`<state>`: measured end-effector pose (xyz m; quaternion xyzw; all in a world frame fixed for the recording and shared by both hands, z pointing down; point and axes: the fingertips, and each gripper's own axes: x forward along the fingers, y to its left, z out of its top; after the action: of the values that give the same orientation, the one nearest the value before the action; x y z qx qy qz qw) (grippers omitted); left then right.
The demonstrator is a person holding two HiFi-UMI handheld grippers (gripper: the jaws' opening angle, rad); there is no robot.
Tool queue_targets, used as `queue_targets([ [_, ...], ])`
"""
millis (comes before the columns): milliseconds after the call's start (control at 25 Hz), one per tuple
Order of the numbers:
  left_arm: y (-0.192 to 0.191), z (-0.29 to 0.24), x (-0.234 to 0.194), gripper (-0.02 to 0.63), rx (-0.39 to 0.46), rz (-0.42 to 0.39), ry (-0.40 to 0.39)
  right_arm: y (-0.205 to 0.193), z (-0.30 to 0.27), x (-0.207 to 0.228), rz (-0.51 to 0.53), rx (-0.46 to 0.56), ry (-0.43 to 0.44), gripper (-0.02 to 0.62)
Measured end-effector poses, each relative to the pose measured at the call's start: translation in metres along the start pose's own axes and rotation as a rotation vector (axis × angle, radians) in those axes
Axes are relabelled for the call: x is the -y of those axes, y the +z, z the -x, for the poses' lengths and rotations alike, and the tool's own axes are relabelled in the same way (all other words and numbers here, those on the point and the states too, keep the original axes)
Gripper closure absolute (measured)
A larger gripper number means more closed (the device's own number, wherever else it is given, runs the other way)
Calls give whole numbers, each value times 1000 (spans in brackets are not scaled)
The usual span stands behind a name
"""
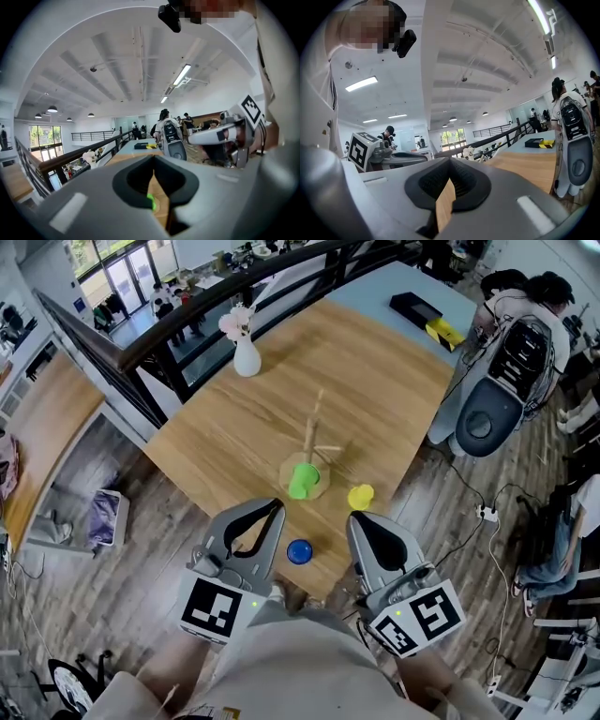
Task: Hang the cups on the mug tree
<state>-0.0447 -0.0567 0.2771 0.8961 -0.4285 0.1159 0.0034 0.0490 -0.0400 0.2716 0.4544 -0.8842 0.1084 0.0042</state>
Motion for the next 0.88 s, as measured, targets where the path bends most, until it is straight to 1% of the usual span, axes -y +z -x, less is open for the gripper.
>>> queue_targets([
  [200,-3,-1,-2,603,-9,-3,0,-7,-2,-9,-8,-13,41,595],
  [320,-10,2,-1,603,-43,13,3,-14,-4,-13,-11,-40,55,592],
  [400,-15,0,-3,603,-59,24,6,-20,-8,-13,-1,-67,61,539],
  [440,-19,0,-4,603,-64,28,7,-24,-12,-13,3,-82,64,527],
  [600,-41,-1,-8,603,-104,57,14,-59,-23,-15,-1,-168,79,479],
  [680,-52,-3,-12,603,-120,53,14,-80,-31,-16,1,-216,89,454],
  [760,-63,-7,-16,603,-129,46,11,-100,-38,-16,0,-256,97,440],
  [880,-79,-10,-15,603,-153,63,7,-124,-42,-19,-8,-297,109,436],
])
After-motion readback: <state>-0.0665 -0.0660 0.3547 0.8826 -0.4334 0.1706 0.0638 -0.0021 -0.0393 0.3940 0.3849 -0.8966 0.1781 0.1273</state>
